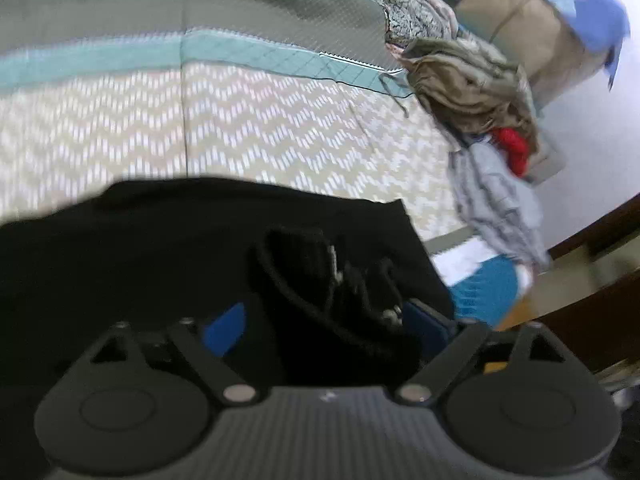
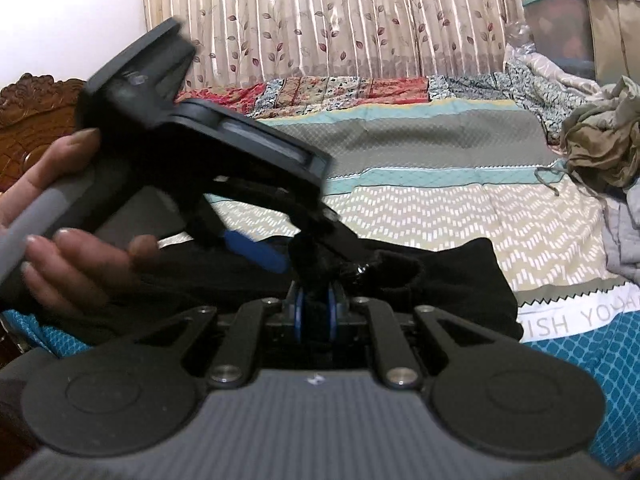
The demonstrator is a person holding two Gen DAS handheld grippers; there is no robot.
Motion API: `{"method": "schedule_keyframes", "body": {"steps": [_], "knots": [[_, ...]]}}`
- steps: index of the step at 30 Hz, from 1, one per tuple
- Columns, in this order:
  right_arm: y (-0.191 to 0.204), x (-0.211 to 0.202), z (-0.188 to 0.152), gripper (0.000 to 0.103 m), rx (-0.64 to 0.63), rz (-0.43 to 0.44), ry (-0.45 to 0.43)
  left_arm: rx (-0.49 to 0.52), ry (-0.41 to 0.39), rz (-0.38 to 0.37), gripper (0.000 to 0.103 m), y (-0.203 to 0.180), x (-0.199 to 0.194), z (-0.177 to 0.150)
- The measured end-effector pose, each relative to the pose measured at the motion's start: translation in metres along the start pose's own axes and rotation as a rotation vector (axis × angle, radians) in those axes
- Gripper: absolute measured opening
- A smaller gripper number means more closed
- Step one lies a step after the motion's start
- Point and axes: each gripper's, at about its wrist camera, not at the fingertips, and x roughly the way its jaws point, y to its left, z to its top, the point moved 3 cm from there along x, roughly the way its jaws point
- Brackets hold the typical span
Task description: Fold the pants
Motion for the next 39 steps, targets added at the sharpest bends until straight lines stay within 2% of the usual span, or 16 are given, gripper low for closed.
{"method": "schedule_keyframes", "body": {"steps": [2,8,10,12,14,15,16,20,22,23,24,25,27,31,37,39], "knots": [[-0.001,-0.001,0.001,0.015,0.006,-0.003,-0.009,-0.034,0.003,-0.054,0.098,0.006,-0.004,-0.003],[0.003,0.000,0.002,0.015,-0.021,-0.012,-0.018,-0.059,0.031,-0.203,0.103,-0.001,-0.001,-0.003],[0.005,0.000,0.002,0.015,-0.026,-0.013,-0.020,-0.033,0.048,-0.205,0.100,-0.010,0.007,-0.002],[0.007,-0.001,0.001,0.015,-0.031,-0.002,-0.025,0.009,0.065,-0.156,0.076,-0.018,0.019,-0.002],[0.011,-0.003,0.000,0.015,-0.043,0.007,-0.032,0.007,0.095,-0.107,0.039,-0.017,0.032,-0.002],[0.013,-0.004,-0.001,0.016,-0.053,0.004,-0.032,0.005,0.099,-0.082,0.033,-0.016,0.038,-0.002],[0.013,-0.003,-0.002,0.017,-0.059,0.009,-0.014,0.004,0.099,-0.067,0.016,-0.013,0.039,-0.002],[0.010,-0.015,-0.007,0.021,-0.060,0.033,-0.027,-0.003,0.068,-0.018,0.016,-0.002,0.037,-0.002],[0.003,-0.022,-0.008,0.032,-0.055,0.020,-0.037,0.005,0.045,-0.009,0.016,-0.001,0.032,-0.002],[-0.002,-0.025,-0.009,0.033,-0.052,-0.009,-0.041,0.013,0.029,-0.003,0.016,-0.001,0.027,-0.001],[-0.007,-0.026,-0.010,0.037,-0.045,-0.036,-0.040,0.020,0.013,0.000,0.016,0.000,0.023,-0.001],[-0.013,-0.026,-0.012,0.051,-0.035,-0.062,-0.035,0.024,0.000,0.004,0.016,0.000,0.019,0.000],[-0.022,-0.026,-0.016,0.067,-0.025,-0.115,-0.028,0.027,-0.030,0.008,0.016,0.003,0.009,0.002],[-0.025,-0.017,-0.025,0.071,-0.059,-0.149,0.019,0.003,-0.089,0.003,0.016,0.015,-0.013,0.008],[-0.008,0.007,-0.033,0.072,-0.124,-0.175,0.077,-0.058,-0.110,0.011,0.016,0.041,-0.032,0.007],[0.001,0.010,-0.034,0.067,-0.180,-0.181,0.068,-0.076,-0.110,0.012,0.016,0.048,-0.035,0.004]]}}
